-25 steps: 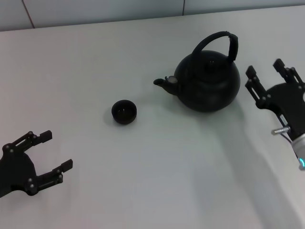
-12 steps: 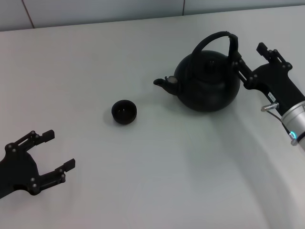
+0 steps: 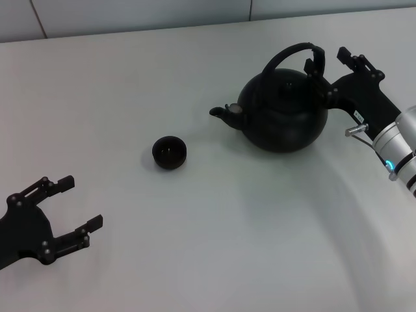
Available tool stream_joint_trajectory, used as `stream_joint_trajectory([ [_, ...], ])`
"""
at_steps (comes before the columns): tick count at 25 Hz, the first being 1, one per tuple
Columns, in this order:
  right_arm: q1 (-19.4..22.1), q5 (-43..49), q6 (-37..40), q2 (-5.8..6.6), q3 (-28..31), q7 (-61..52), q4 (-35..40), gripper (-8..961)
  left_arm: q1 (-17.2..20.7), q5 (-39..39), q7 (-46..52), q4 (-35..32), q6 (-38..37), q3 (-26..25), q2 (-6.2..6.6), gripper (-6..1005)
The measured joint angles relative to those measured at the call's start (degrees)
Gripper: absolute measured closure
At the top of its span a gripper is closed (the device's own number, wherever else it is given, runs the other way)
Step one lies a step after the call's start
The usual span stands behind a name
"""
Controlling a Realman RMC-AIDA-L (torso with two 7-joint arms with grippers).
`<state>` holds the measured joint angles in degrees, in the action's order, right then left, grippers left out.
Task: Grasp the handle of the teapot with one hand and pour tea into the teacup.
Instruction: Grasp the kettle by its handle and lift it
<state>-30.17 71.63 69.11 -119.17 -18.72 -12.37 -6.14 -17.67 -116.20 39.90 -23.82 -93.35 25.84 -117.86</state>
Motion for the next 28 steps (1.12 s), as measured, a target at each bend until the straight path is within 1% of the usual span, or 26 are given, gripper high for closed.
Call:
stream_joint_trajectory([
  [14, 0.03, 0.01, -0.11, -0.1, 0.0, -0.25, 0.03, 266, -0.33, 0.49, 0.0, 0.0, -0.08, -0.09, 0.01, 152],
  [17, -0.19, 0.01, -1.28, -0.1, 0.0, -1.72, 0.14, 267, -0.36, 0.49, 0.0, 0.0, -0.11, -0.09, 0.0, 152],
  [24, -0.86, 0.64, -2.02, -0.1, 0.0, -2.69, 0.41, 429, -0.29, 0.57, 0.0, 0.0, -0.29, -0.09, 0.0, 152],
  [28, -1.12, 1.2, -1.88, -0.1, 0.01, -2.73, 0.48, 566, -0.27, 0.6, 0.0, -0.07, -0.32, -0.09, 0.01, 152],
])
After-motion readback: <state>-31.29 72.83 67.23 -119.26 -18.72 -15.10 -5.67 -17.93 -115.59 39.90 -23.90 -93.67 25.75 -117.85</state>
